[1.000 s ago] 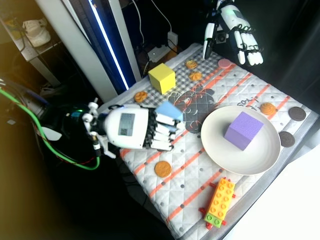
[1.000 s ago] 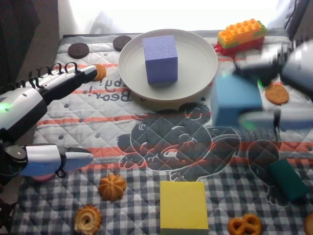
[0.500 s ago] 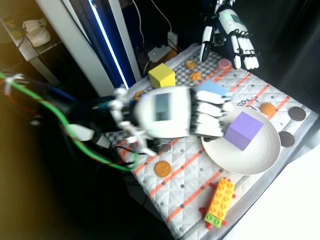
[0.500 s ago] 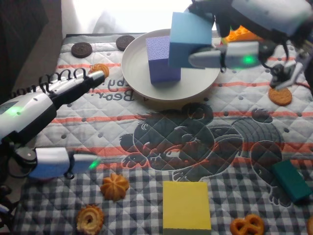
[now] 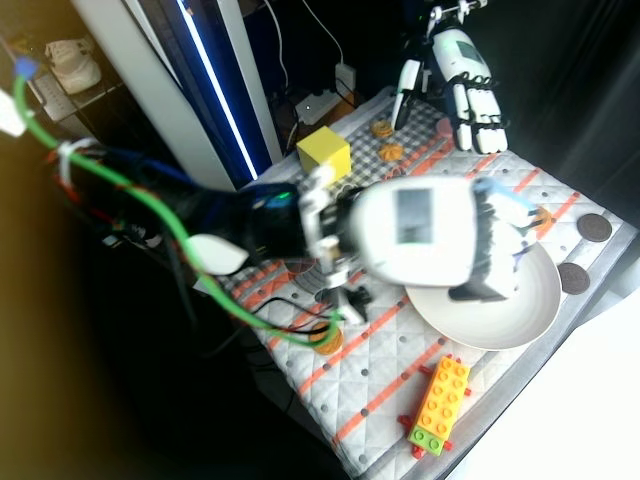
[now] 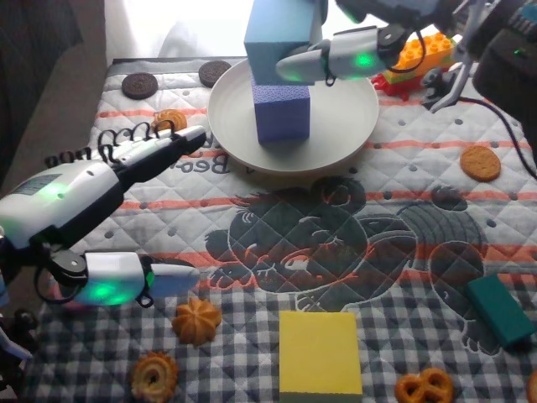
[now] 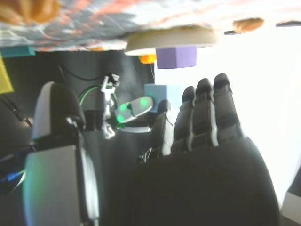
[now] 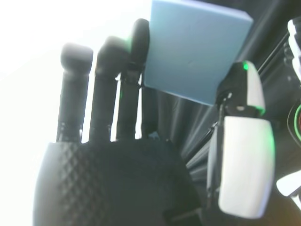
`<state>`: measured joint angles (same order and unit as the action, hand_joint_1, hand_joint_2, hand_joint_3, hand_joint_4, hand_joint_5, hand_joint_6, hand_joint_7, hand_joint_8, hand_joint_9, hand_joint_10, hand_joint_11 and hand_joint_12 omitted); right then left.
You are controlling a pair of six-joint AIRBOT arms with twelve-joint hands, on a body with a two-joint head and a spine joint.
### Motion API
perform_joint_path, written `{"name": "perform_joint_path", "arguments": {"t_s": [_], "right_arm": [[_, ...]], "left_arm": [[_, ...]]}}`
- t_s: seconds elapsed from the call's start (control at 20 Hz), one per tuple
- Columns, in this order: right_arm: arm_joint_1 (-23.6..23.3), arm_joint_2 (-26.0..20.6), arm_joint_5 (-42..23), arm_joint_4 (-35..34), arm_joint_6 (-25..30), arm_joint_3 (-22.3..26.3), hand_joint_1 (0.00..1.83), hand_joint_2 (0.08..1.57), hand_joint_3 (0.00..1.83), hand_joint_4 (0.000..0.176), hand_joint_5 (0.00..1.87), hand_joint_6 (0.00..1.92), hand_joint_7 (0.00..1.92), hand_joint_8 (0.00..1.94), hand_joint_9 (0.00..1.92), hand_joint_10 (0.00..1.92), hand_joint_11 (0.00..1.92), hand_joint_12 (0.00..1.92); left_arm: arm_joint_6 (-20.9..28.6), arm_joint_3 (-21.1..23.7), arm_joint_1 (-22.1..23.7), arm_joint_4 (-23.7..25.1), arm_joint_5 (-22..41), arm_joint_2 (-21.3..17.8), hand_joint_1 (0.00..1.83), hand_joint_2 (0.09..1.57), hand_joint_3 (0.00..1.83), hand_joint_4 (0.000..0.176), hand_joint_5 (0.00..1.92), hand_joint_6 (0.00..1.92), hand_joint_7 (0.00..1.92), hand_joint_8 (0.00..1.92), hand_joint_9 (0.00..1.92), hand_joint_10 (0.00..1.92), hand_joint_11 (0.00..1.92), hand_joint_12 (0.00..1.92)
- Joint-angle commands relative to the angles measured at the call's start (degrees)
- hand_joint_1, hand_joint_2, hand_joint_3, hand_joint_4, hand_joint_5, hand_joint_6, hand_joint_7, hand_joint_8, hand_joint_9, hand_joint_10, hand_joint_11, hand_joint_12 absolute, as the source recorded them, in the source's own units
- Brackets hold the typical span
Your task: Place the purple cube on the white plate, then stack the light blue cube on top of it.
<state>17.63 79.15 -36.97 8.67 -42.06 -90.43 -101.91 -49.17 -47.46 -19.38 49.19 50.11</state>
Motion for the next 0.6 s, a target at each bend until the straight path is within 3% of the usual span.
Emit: {"name": "perform_joint_path", "arguments": {"t_s": [0.0, 0.1, 0.2, 0.3, 0.35, 0.4, 0.45, 0.5, 0.55], "right_arm": [[-0.7, -0.3, -5.2, -1.1, 0.0, -0.7, 1.23, 1.15, 0.0, 0.0, 0.91, 0.91, 0.94, 1.32, 0.96, 1.48, 0.95, 1.72], [-0.7, 0.7, -4.8, -1.2, 0.0, -1.6, 1.26, 1.13, 0.0, 0.0, 0.92, 0.87, 1.01, 1.2, 0.98, 1.32, 0.93, 1.62], [-0.7, 1.3, -4.1, -1.3, 0.0, -2.1, 1.26, 1.13, 0.0, 0.0, 0.92, 0.85, 0.99, 1.25, 1.0, 1.36, 0.96, 1.63], [-0.6, 1.8, -3.6, -1.7, 0.0, -2.8, 1.23, 1.13, 0.0, 0.0, 0.9, 0.98, 1.0, 1.13, 0.96, 1.14, 0.87, 1.47], [-0.3, 2.2, -3.6, -2.7, 0.0, -3.4, 1.22, 1.14, 0.0, 0.0, 0.9, 0.99, 0.98, 1.13, 0.93, 1.11, 0.83, 1.49], [-0.2, 2.4, -3.6, -3.2, 0.0, -3.7, 1.21, 1.14, 0.0, 0.0, 0.89, 1.08, 0.98, 1.06, 0.89, 0.97, 0.71, 1.45], [-0.1, 2.5, -3.6, -3.7, 0.0, -3.8, 1.22, 1.14, 0.0, 0.0, 0.92, 0.99, 0.97, 1.12, 0.87, 0.98, 0.67, 1.51], [-0.1, 2.5, -3.6, -3.8, 0.2, -3.8, 1.22, 1.14, 0.0, 0.0, 0.93, 0.94, 0.95, 1.19, 0.84, 1.1, 0.68, 1.6], [-0.1, 2.5, -3.6, -3.8, 0.2, -3.7, 1.21, 1.14, 0.0, 0.0, 0.91, 1.01, 0.94, 1.16, 0.83, 1.08, 0.68, 1.56]], "left_arm": [[0.3, -0.3, 0.9, 1.5, 5.9, 0.3, 0.87, 0.93, 0.0, 0.175, 0.12, 0.02, 0.06, 0.0, 0.08, 0.01, 0.0, 0.0], [0.3, -0.4, 1.2, 1.8, 5.6, 0.6, 0.86, 0.93, 0.0, 0.176, 0.12, 0.02, 0.07, 0.0, 0.1, 0.02, 0.0, 0.0], [0.3, -0.3, 1.2, 2.1, 5.6, 0.5, 0.84, 0.94, 0.0, 0.176, 0.11, 0.01, 0.07, 0.0, 0.11, 0.02, 0.0, 0.0], [0.3, -0.2, 1.3, 2.2, 5.9, 0.5, 0.86, 0.93, 0.0, 0.176, 0.12, 0.01, 0.07, 0.0, 0.11, 0.01, 0.0, 0.0], [0.3, -0.1, 1.2, 2.4, 6.2, 0.5, 0.86, 0.94, 0.0, 0.176, 0.12, 0.0, 0.07, 0.0, 0.1, 0.01, 0.0, 0.0], [0.3, 0.0, 1.2, 2.7, 6.4, 0.5, 0.87, 0.94, 0.0, 0.157, 0.12, 0.0, 0.07, 0.0, 0.1, 0.01, 0.0, 0.0], [0.3, 0.1, 1.3, 3.0, 6.5, 0.5, 0.87, 0.93, 0.0, 0.154, 0.13, 0.01, 0.08, 0.01, 0.12, 0.01, 0.02, 0.01], [0.3, 0.1, 1.5, 3.2, 6.5, 0.5, 0.87, 0.93, 0.0, 0.17, 0.13, 0.01, 0.08, 0.0, 0.11, 0.01, 0.0, 0.0], [0.3, 0.1, 1.5, 3.2, 6.5, 0.5, 0.85, 0.93, 0.0, 0.171, 0.12, 0.0, 0.08, 0.0, 0.1, 0.0, 0.02, 0.01]]}}
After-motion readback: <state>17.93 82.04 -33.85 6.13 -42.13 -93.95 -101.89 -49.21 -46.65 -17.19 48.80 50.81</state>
